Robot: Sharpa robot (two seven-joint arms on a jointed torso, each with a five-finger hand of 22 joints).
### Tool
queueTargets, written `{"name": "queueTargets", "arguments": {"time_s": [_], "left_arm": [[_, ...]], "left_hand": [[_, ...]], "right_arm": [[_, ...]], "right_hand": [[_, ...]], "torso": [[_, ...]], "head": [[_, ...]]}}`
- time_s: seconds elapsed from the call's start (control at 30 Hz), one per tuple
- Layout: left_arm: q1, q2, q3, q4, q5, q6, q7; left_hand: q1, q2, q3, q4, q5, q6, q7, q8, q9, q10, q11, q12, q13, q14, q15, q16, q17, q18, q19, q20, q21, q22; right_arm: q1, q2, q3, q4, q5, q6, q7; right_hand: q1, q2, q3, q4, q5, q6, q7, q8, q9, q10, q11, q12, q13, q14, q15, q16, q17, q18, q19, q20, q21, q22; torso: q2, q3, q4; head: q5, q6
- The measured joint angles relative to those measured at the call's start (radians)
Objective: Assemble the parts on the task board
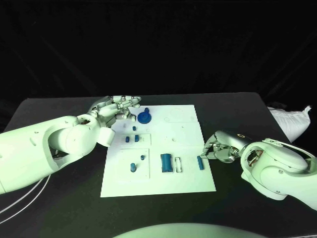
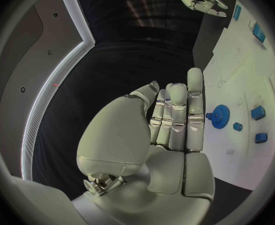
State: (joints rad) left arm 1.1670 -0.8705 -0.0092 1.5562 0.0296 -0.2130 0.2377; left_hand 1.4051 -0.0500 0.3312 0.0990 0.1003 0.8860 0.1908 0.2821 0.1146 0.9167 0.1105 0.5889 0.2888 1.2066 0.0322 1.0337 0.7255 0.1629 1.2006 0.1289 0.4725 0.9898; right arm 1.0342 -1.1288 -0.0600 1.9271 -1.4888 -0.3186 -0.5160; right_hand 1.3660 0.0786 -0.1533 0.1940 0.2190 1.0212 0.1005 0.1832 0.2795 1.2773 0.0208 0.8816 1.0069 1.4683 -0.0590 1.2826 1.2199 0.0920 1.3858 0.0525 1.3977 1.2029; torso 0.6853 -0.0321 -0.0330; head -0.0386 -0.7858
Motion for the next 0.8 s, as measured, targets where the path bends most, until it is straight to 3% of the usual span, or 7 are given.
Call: {"name": "queueTargets", "arguments": {"time_s": [0.13,0.3,0.67,0.8], "left_arm": [[0.000,0.000,0.000,0.000,0.000,0.001,0.000],[0.000,-0.001,0.000,0.000,0.000,0.002,0.000],[0.000,-0.003,0.000,0.000,0.000,0.003,0.000],[0.000,-0.002,0.000,-0.001,0.000,0.003,0.000]], "left_hand": [[0.000,0.000,0.000,0.000,0.000,0.000,0.000,0.000,0.000,0.000,0.000,0.000,0.000,0.000,0.000,0.000,0.000,0.000,0.000,0.000,0.000,0.000],[0.000,0.000,0.000,0.000,0.000,0.000,0.000,0.000,0.000,0.000,0.000,0.000,-0.001,0.000,0.000,0.000,0.000,0.000,0.000,0.000,0.000,-0.001],[0.000,0.000,0.000,0.000,0.000,0.000,0.000,0.000,0.000,0.000,0.000,0.000,-0.001,0.000,0.000,0.000,0.000,0.000,0.000,0.000,0.000,-0.001],[0.000,0.000,0.000,0.000,0.000,0.000,0.000,0.000,0.000,0.000,0.000,0.000,-0.001,0.000,0.000,0.000,0.000,0.000,0.000,0.000,0.000,-0.001]], "right_arm": [[-0.008,0.006,-0.001,-0.007,-0.012,0.010,-0.024],[-0.016,0.021,-0.002,-0.016,-0.023,0.023,-0.043],[-0.027,0.047,-0.003,-0.024,-0.035,0.045,-0.060],[-0.030,0.055,-0.003,-0.025,-0.039,0.054,-0.062]], "right_hand": [[-0.032,-0.011,-0.009,0.032,0.001,0.010,0.000,-0.009,-0.005,0.000,0.000,0.000,0.001,0.000,0.000,0.000,0.000,0.000,0.000,0.000,0.000,-0.002],[-0.067,-0.030,-0.040,0.074,0.062,0.020,-0.002,-0.015,-0.006,0.000,0.000,0.005,0.007,0.000,0.000,0.000,-0.001,0.000,0.000,0.000,0.000,-0.005],[-0.067,-0.030,-0.041,0.074,0.070,0.028,-0.003,-0.015,-0.006,0.012,-0.005,0.028,0.025,0.000,0.000,0.000,0.004,0.000,0.000,0.000,0.000,-0.002],[-0.053,-0.044,-0.047,0.068,0.070,0.034,-0.005,-0.015,-0.006,0.034,-0.005,0.074,0.063,0.000,0.000,0.018,0.020,0.000,0.000,0.000,0.001,0.009]], "torso": [[0.000,0.0000,0.0006],[0.001,-0.0001,0.0015],[0.002,-0.0005,0.0023],[0.002,-0.0006,0.0018]], "head": [[-0.003,-0.001],[-0.005,-0.002],[-0.004,-0.004],[-0.004,-0.006]]}}
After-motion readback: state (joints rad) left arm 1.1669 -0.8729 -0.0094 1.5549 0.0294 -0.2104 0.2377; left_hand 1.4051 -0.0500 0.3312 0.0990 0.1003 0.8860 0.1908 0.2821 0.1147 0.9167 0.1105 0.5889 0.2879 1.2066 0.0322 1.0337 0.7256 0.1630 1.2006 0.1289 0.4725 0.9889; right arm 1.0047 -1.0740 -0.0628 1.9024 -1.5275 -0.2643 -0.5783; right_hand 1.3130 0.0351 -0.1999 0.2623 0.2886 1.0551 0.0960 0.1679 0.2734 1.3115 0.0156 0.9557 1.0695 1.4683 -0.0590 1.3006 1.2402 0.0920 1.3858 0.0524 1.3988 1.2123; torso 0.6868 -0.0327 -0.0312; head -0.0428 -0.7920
